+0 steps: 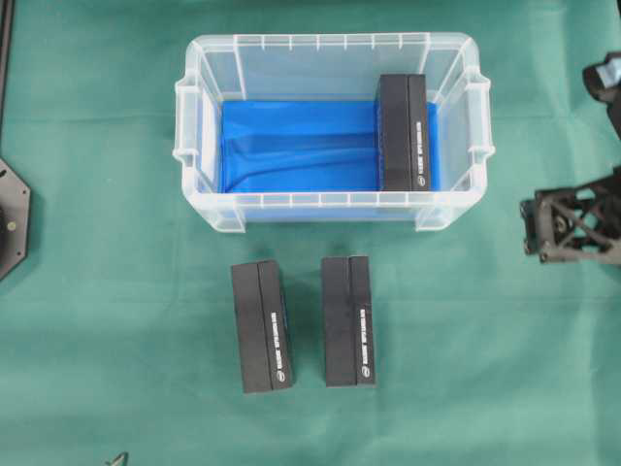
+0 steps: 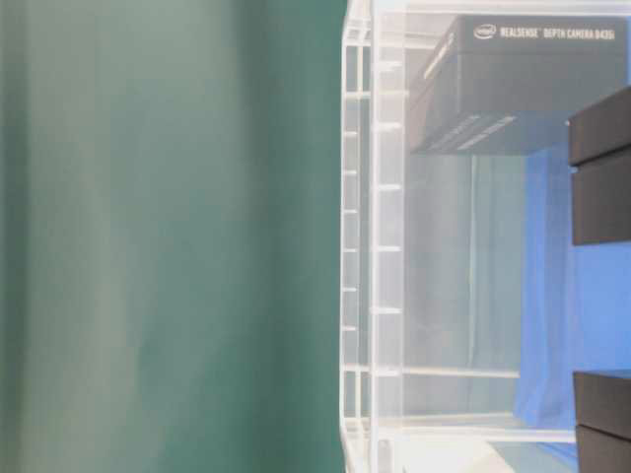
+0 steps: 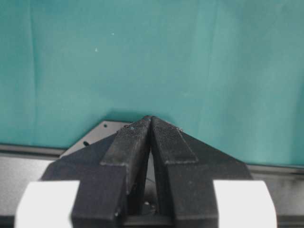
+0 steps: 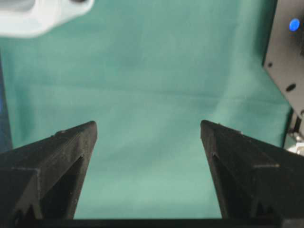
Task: Take the box out of the case with the right arm.
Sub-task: 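Open the right gripper and withdraw it to the right, then move the open right gripper over the right black box in the bin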
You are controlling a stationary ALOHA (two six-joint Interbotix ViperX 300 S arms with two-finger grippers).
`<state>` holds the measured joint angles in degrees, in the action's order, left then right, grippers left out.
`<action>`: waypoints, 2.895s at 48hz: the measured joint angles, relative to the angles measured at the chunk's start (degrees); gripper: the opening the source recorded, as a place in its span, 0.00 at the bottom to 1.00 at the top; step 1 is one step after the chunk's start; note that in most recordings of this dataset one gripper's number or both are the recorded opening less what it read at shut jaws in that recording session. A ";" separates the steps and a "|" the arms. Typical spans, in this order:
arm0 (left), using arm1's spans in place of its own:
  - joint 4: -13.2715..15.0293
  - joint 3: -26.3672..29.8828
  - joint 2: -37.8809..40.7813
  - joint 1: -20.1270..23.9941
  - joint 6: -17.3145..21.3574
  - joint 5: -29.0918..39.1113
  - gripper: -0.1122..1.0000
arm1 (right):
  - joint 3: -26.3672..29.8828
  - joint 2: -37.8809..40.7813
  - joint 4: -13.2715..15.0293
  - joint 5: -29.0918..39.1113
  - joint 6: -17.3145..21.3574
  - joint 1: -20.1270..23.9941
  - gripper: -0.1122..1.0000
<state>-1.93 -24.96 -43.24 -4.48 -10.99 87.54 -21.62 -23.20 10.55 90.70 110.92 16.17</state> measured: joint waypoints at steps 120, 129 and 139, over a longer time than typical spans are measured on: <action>0.00 -0.18 -0.44 0.00 0.00 -0.09 0.10 | 15.38 18.02 -1.05 -12.48 -27.86 -26.02 0.87; 0.00 -0.18 -0.62 0.00 0.00 0.00 0.10 | 19.34 21.80 -1.05 -12.30 -27.77 -25.40 0.87; 0.00 -0.18 -0.70 0.00 0.00 -0.09 0.10 | 19.78 22.24 -1.05 -10.90 -27.77 -25.14 0.87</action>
<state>-1.93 -25.14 -43.95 -4.48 -10.99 87.45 -1.85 -0.97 9.49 79.80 83.14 -8.96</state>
